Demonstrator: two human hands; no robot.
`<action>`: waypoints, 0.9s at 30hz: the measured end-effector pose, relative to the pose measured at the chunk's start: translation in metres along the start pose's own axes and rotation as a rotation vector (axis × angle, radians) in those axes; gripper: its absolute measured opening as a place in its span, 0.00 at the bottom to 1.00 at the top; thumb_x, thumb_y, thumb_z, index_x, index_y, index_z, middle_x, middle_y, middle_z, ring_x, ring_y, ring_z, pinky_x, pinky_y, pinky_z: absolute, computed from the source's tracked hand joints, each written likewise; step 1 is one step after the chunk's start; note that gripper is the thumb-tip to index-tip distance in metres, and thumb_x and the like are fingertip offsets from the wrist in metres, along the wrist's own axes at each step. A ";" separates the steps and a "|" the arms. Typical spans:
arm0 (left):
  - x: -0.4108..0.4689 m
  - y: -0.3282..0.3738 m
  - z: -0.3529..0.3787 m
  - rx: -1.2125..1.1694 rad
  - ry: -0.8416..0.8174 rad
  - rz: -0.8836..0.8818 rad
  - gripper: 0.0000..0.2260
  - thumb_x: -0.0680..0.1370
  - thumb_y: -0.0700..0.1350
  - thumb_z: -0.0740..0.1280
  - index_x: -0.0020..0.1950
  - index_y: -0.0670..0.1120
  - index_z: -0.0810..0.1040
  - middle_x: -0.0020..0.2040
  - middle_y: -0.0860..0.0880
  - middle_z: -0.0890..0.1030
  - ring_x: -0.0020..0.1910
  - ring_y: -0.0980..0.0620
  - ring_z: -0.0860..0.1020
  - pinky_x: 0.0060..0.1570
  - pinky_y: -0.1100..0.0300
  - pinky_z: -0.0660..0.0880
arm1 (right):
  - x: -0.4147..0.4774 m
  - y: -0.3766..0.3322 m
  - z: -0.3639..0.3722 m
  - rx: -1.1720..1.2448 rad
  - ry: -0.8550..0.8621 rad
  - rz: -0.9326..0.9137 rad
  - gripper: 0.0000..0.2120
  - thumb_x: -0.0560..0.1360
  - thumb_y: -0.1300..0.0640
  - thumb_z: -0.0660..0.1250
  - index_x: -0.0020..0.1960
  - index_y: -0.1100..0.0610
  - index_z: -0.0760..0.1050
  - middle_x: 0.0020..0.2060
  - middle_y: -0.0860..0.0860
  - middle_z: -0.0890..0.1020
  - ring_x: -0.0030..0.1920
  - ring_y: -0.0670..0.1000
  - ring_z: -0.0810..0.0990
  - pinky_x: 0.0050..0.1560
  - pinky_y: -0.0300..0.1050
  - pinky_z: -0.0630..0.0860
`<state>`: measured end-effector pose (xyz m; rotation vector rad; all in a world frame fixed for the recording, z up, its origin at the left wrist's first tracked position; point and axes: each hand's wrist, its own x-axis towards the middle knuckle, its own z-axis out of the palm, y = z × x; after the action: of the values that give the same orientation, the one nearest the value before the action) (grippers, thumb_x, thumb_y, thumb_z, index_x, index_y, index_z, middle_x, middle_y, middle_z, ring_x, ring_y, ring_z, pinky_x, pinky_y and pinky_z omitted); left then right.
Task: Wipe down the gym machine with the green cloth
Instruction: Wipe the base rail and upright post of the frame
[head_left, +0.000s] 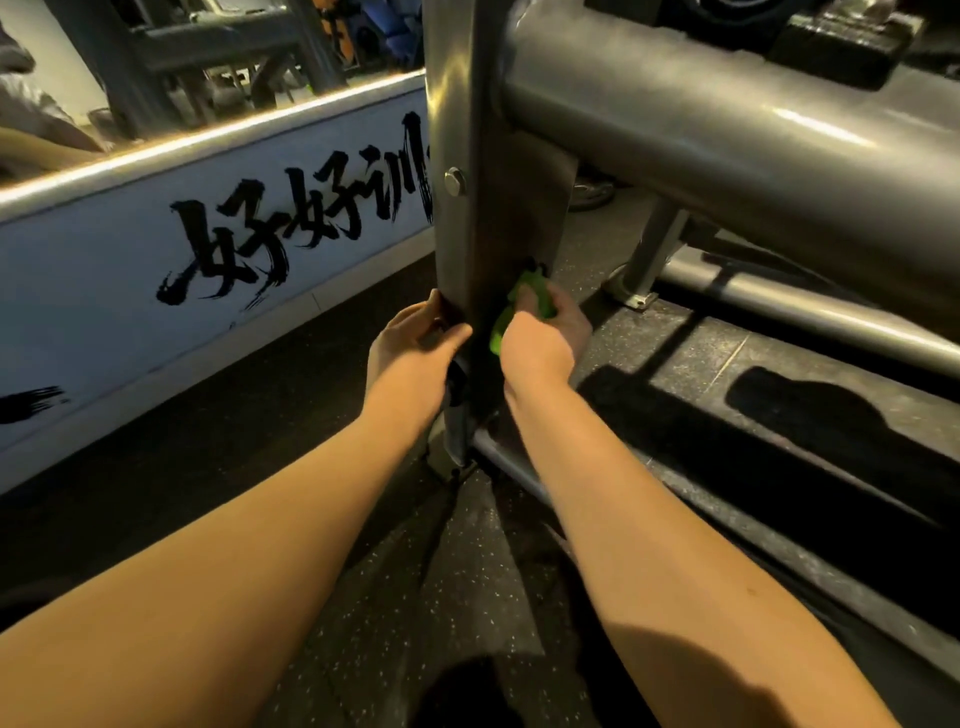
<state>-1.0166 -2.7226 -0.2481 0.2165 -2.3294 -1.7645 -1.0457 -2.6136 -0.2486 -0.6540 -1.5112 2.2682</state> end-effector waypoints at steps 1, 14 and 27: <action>-0.001 -0.004 0.001 0.030 0.010 0.010 0.17 0.76 0.49 0.75 0.63 0.60 0.76 0.58 0.59 0.81 0.60 0.55 0.79 0.67 0.50 0.75 | 0.001 0.002 0.001 0.004 0.005 0.024 0.15 0.80 0.62 0.67 0.67 0.55 0.79 0.55 0.45 0.77 0.57 0.44 0.75 0.48 0.35 0.71; 0.007 -0.034 0.001 0.245 0.008 0.012 0.22 0.76 0.51 0.74 0.70 0.56 0.76 0.62 0.57 0.81 0.59 0.61 0.78 0.64 0.57 0.76 | -0.019 0.040 -0.017 -0.318 -0.157 -0.063 0.08 0.81 0.59 0.66 0.57 0.57 0.82 0.51 0.52 0.83 0.50 0.47 0.81 0.49 0.44 0.76; 0.006 -0.042 -0.001 0.342 0.063 0.025 0.20 0.77 0.54 0.73 0.68 0.57 0.78 0.62 0.59 0.80 0.59 0.63 0.76 0.65 0.59 0.75 | -0.008 0.033 -0.023 -0.320 -0.154 -0.109 0.12 0.80 0.60 0.68 0.63 0.57 0.80 0.51 0.46 0.82 0.48 0.34 0.80 0.50 0.29 0.76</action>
<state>-1.0223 -2.7365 -0.2876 0.2888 -2.5600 -1.3173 -1.0271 -2.6126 -0.2847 -0.4736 -1.9577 2.0551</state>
